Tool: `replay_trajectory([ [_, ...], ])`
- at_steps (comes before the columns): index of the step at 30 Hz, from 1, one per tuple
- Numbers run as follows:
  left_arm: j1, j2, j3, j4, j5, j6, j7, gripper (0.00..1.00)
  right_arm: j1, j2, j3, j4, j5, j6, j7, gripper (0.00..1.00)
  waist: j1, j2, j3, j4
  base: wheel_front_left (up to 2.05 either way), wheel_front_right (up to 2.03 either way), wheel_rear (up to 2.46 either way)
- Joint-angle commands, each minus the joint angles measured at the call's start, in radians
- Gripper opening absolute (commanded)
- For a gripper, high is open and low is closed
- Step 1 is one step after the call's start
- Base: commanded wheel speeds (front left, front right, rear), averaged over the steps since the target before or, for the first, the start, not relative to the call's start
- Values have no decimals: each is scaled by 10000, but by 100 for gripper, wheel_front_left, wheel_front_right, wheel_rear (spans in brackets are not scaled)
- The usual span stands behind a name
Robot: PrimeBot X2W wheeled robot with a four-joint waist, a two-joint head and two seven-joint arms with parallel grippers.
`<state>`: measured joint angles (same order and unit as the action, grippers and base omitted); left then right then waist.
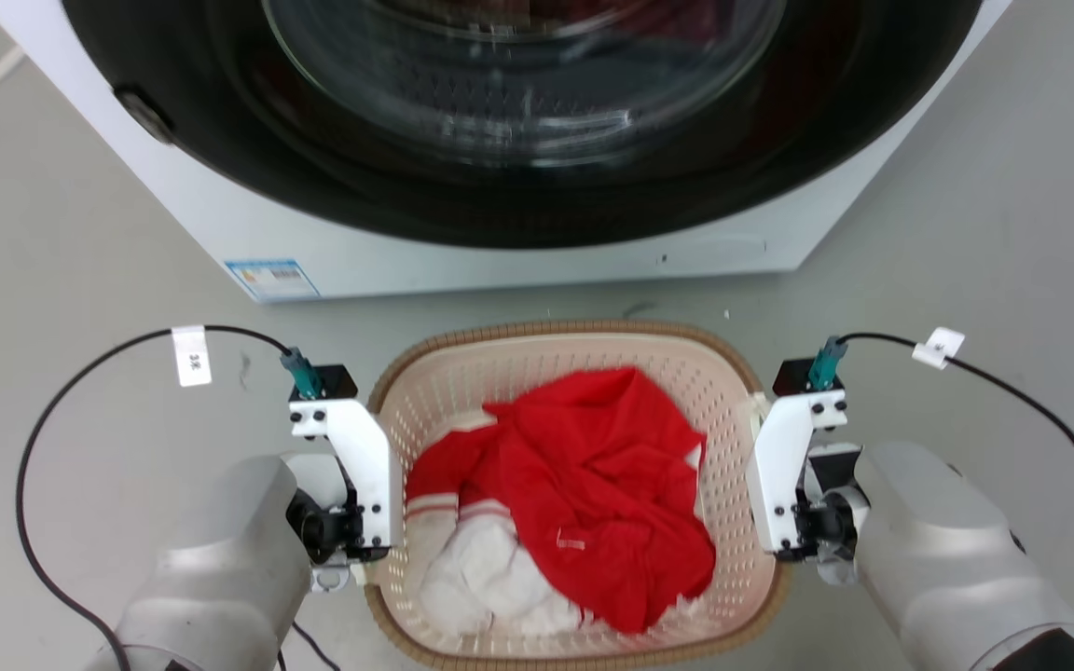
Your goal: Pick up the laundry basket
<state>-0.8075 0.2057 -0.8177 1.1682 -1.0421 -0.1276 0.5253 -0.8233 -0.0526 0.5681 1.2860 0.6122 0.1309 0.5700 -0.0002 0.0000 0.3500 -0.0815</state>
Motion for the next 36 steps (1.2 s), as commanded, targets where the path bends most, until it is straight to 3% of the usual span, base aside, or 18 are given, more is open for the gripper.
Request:
replay_trajectory([
  [1, 110, -168, -55, -72, -144, -51, 187, 0, 245, 44, 58, 9, 36, -3, 235, 0, 2, 0, -669, 84, 0, 0, 0],
  [25, 1301, -626, -580, 259, -924, -85, 1621, 0, 1508, -43, -579, 1, -312, -3, 2302, 0, 2, 0, -3800, 288, 0, 0, 0],
  [36, 1676, -763, -686, 277, -1134, -86, 1771, 0, 1842, 7, -927, 6, -743, -3, 2649, 0, 2, 0, -4340, 391, 0, 0, 0],
])
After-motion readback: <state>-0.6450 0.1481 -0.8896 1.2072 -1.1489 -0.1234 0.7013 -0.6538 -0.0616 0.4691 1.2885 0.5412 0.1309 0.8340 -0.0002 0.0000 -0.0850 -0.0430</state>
